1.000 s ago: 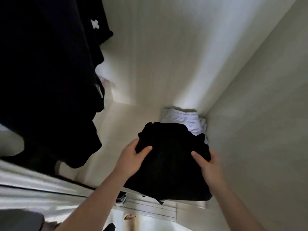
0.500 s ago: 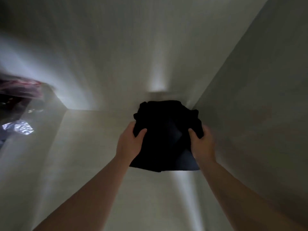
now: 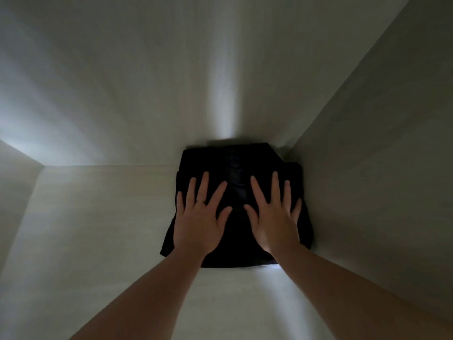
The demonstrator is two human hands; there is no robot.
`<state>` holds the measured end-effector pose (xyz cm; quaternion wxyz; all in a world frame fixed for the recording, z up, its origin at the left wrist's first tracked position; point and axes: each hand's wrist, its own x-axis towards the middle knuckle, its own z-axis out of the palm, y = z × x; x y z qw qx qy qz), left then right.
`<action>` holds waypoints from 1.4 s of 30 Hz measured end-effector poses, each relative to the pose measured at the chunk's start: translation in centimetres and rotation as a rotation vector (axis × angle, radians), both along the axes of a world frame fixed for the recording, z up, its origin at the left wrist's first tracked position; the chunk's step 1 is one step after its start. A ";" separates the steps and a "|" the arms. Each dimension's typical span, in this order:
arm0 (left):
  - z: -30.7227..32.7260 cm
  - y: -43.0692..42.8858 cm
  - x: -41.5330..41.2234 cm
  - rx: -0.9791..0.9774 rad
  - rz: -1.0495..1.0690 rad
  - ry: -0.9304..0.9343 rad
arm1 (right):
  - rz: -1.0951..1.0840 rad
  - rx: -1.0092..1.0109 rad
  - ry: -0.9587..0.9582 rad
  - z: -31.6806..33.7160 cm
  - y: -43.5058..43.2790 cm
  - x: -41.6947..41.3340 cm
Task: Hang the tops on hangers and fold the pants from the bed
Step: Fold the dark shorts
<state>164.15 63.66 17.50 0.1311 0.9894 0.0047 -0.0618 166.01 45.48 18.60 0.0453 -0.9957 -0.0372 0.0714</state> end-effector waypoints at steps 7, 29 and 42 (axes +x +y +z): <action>-2.0 -0.3 1.5 0.024 0.022 -0.072 | -0.013 -0.029 -0.167 -3.7 0.3 1.1; 3.4 -0.4 -17.6 0.020 -0.024 0.329 | 0.049 -0.168 0.415 3.8 -0.9 -14.8; 11.3 0.2 -31.6 -0.123 0.123 0.390 | 0.145 -0.006 0.389 12.2 -1.2 -27.0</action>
